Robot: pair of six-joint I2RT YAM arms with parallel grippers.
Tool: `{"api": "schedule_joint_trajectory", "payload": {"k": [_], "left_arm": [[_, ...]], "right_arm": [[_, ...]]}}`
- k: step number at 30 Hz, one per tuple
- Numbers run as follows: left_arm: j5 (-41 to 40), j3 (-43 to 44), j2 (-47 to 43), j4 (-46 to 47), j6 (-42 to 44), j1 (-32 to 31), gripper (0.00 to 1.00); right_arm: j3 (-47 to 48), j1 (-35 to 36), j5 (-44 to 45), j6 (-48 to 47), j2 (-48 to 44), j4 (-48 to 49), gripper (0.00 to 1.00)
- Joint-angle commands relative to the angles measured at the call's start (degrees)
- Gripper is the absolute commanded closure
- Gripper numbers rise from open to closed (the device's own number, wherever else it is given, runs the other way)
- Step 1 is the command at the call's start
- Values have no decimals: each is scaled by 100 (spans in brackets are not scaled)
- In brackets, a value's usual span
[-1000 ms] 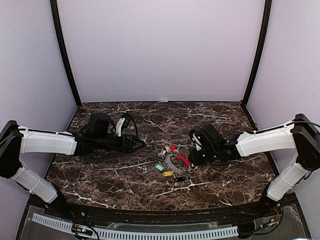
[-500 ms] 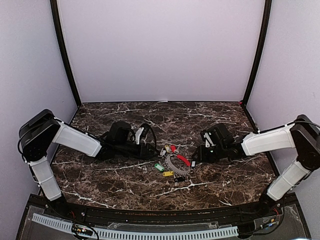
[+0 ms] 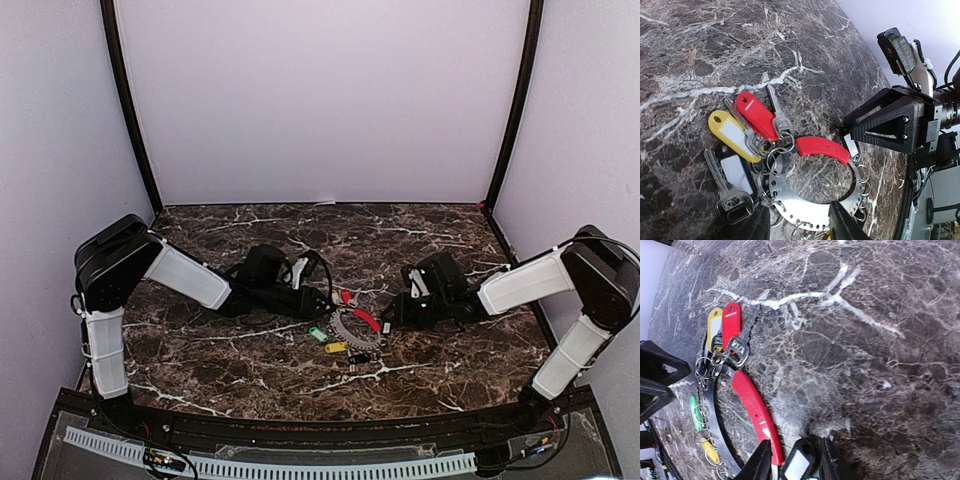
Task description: Remove the keys from the keyring
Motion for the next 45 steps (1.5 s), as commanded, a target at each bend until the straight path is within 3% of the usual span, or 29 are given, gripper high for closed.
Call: {"api": "schedule_joint_trajectory", "payload": {"k": [1,13,17,22,26,30,37,45], "left_arm": [[-41,180,70,-201,159,-26,58],[207,179,372,-100,54,-135,71],[190,143,397,-43,6,-171,71],[126,81,380,-44,-4,-180,72],[27,-56,206,71,-10,-180,71],[-244,-375,-269,366,98,-180,65],[-377,-793,-1249,654,675,-180,37],[625,-858,-2024,945,1207,-180,32]], "right_arm": [[-262,-25,-422,328,224,573,67],[-396,-14,-653,576,428,941,79],[-400,-16,-698,542,471,927,85],[-418,-12,-536,460,306,785,100],[-482,-14,-286,288,-5,704,100],[-632,-10,-230,85,-644,898,100],[-680,-16,-705,-484,-1640,1377,100],[-415,-9,-1543,-989,-2494,1654,100]]}}
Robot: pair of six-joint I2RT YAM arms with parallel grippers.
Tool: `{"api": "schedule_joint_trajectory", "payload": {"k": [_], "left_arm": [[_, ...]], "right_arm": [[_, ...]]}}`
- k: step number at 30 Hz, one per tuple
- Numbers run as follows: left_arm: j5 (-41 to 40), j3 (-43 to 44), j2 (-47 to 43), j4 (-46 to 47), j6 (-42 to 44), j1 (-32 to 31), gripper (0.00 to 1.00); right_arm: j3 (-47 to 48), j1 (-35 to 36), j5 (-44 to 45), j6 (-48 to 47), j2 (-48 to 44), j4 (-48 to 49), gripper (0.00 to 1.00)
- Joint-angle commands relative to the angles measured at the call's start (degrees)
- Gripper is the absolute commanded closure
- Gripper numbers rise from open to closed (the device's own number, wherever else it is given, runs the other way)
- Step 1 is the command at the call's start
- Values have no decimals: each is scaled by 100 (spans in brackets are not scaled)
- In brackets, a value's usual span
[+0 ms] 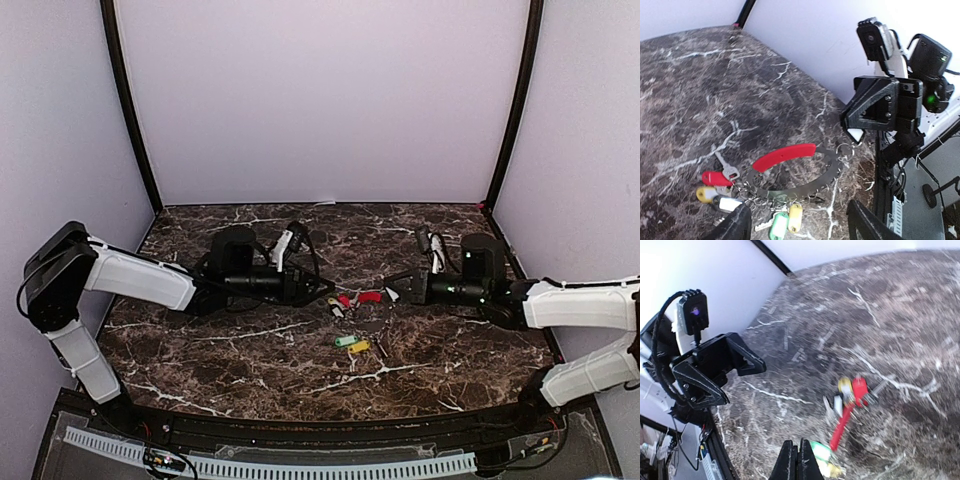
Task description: Remove the keys from the keyring
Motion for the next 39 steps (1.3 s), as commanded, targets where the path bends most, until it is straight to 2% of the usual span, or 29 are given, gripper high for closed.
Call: {"api": "schedule_joint_trajectory", "payload": {"k": [1,6,10,13,16,19,24,30,32,39], "left_arm": [[792,-117,-439,457,369,-41,32],[1239,-112,-624,914,311,-126,32],[1200,55,-666,950,468,-342,36],[659,154,-700,896,819,-677,49],[-220,176,-679,912,1268,-1093,58],[-799,233,-605,1009,1367,-1282,67],[-1384,477,-335,1137,1615,-1544,69],[-1609,888,217,1251,1650,-1552,77],[-1512,1110,380,1094,1636,-1552,80],[-1182,1289,730,1257,1650,-1559,79]], "right_arm": [[289,-15,-655,-366,-372,481,100],[448,-12,-1132,-321,-579,796,100],[495,-12,-1196,-199,-685,971,100],[453,-2,-960,-37,-775,1090,100],[317,4,-631,76,-849,1329,100],[230,10,-307,122,-879,1372,100],[156,68,8,200,-922,1436,100],[136,131,92,258,-908,1533,100],[129,147,147,277,-902,1547,100],[101,185,376,244,-909,1473,100]]}}
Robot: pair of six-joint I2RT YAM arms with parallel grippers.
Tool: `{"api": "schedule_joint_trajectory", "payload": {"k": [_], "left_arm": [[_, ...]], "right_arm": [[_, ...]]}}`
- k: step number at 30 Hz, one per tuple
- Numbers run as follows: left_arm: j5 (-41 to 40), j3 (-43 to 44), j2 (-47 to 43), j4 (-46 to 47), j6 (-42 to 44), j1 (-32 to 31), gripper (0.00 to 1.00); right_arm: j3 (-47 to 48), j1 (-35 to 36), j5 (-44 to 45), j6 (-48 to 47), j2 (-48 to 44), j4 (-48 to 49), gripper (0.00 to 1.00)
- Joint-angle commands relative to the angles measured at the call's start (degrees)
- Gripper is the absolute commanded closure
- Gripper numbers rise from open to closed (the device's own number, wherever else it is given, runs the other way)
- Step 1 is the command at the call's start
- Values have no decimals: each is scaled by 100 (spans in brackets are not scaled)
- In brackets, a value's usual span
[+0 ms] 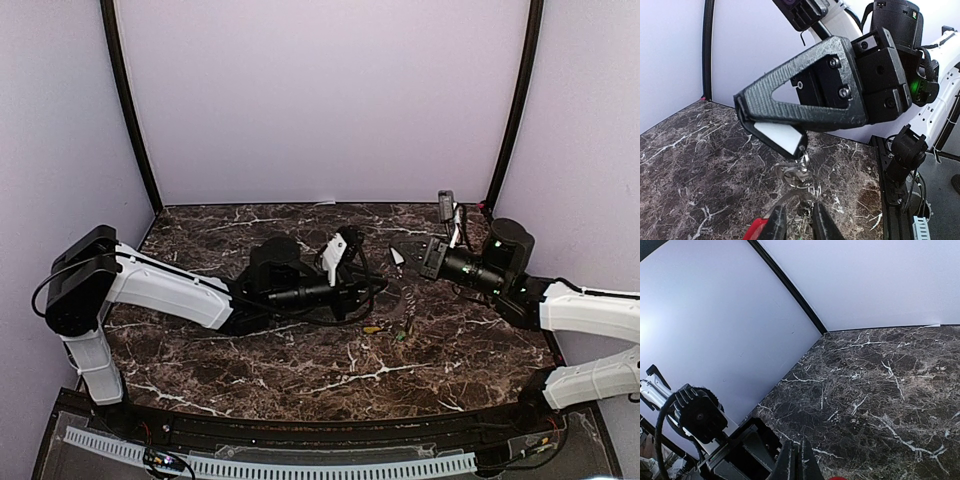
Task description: Remove the keys from the keyring
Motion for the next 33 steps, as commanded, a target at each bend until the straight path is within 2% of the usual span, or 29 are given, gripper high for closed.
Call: {"api": "schedule_joint_trajectory", "payload": {"k": [1,17,33], "left_arm": [[231,227,93,189,97,-33,79],[-19,611,417,109,572,-173,77],[-756,853,679,-111,850,-279,76]], "right_arm": [[-49,66,246,23,-101,378,100],[14,223,756,-116,-151,82,100],[91,377,1029,-147,-138,-10,100]]}}
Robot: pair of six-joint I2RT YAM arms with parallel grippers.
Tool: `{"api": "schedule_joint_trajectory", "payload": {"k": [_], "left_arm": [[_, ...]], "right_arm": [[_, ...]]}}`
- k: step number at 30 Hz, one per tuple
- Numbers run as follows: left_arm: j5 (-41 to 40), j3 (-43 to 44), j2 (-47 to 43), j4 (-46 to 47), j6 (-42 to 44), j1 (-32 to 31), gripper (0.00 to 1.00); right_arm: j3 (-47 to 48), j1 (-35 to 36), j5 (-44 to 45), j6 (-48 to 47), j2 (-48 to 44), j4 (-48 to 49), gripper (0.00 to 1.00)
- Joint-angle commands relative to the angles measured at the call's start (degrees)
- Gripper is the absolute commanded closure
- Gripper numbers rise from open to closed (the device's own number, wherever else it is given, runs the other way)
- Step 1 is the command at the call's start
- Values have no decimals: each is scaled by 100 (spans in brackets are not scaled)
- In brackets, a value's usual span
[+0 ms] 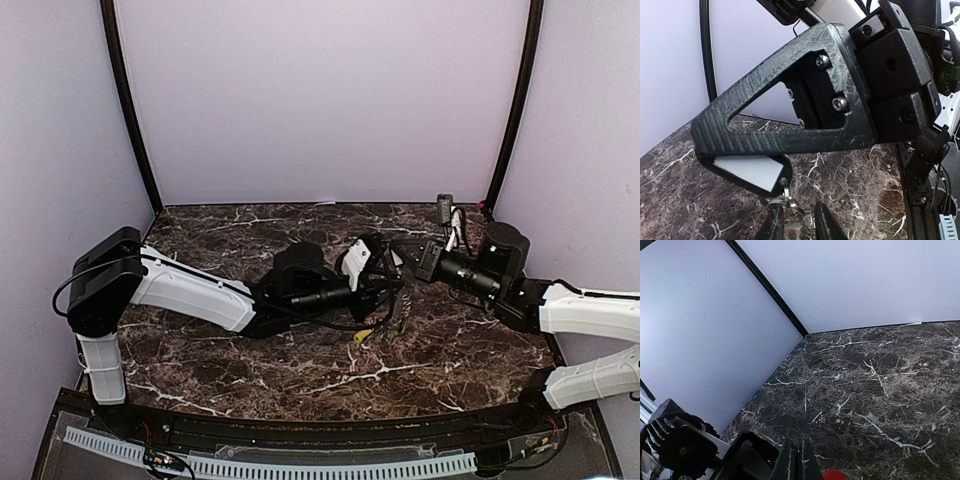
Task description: Remove the keys from the keyring
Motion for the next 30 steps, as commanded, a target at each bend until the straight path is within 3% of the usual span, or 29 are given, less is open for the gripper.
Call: {"api": "schedule_joint_trajectory", "payload": {"k": [1,6,12,30], "left_arm": [[-433,197,9,-113,163,-78,75],[-892,210,9,-153,436,-200,75],[-1009,177,-12,-249,486,-243,82],[-787,-109,-79,107,571,-285,95]], "right_arm": [[101,95,160,-31,-120,219,100],[110,113,145,-68,-95,213,100],[126,119,172,-74,-120,226,100],[114,122,273,-87,-148,137,100]]}}
